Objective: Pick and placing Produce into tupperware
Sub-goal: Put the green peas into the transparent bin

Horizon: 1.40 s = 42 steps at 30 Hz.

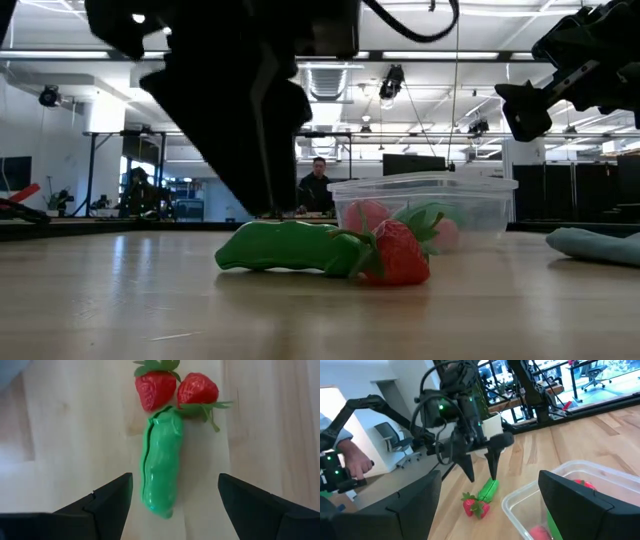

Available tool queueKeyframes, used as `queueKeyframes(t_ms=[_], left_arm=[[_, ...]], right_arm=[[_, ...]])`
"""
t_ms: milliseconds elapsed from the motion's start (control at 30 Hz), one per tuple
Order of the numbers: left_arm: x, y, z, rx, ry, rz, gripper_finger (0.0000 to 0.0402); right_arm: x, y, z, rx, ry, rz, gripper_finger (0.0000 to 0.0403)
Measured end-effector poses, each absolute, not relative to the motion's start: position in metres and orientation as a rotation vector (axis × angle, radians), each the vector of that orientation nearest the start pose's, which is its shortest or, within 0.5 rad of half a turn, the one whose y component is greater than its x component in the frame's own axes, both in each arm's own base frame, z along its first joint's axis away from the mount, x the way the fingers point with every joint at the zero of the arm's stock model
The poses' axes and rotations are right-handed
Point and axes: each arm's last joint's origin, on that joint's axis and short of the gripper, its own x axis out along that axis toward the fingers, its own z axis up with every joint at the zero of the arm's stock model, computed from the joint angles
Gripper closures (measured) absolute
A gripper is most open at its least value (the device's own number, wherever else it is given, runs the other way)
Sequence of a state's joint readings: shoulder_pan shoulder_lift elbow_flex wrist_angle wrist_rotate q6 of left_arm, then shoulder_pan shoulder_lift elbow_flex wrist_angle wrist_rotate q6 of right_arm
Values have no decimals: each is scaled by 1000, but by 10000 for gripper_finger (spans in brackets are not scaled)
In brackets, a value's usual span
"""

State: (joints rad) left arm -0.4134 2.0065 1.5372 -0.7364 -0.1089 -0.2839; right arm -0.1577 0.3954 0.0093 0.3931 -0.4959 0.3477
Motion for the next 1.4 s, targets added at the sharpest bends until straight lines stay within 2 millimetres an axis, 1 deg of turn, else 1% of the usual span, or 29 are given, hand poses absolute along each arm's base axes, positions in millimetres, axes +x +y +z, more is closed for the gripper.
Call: queueKeyframes(t_ms=[133, 267, 367, 433, 600, 733, 867, 967, 1067, 1133, 1167, 1233, 1300, 1333, 1400], left_arm=[[381, -164, 183, 69, 1214, -88, 123], [386, -161, 176, 28, 1214, -55, 124], [387, -159, 171, 24, 1230, -42, 134], [386, -158, 169, 25, 1236, -41, 153], [387, -157, 169, 50, 1236, -55, 218], [389, -156, 162, 61, 1253, -59, 261], [390, -151, 166, 60, 1253, -52, 299], [391, -141, 182, 74, 1237, -28, 313], [389, -126, 207, 101, 1192, 35, 308], [386, -113, 225, 112, 1149, 98, 299], [386, -105, 234, 112, 1116, 136, 295], [385, -88, 260, 98, 1018, 212, 292], [385, -69, 281, 89, 927, 268, 291], [386, -59, 290, 84, 881, 288, 291], [391, -39, 299, 65, 809, 325, 290]], right_arm=[[120, -5, 169, 342, 52, 336, 77], [120, -5, 169, 342, 52, 336, 77], [120, -5, 169, 342, 52, 336, 77], [120, -5, 169, 342, 52, 336, 77], [120, -5, 169, 342, 52, 336, 77], [120, -5, 169, 342, 52, 336, 77], [120, -5, 169, 342, 52, 336, 77], [120, -5, 169, 342, 52, 336, 77], [120, -5, 169, 342, 52, 336, 77], [120, -5, 169, 342, 52, 336, 77], [120, -5, 169, 342, 52, 336, 77], [120, -5, 169, 342, 52, 336, 77], [120, -5, 169, 342, 51, 336, 77], [120, -5, 169, 342, 51, 336, 77], [120, -5, 169, 342, 51, 337, 77]])
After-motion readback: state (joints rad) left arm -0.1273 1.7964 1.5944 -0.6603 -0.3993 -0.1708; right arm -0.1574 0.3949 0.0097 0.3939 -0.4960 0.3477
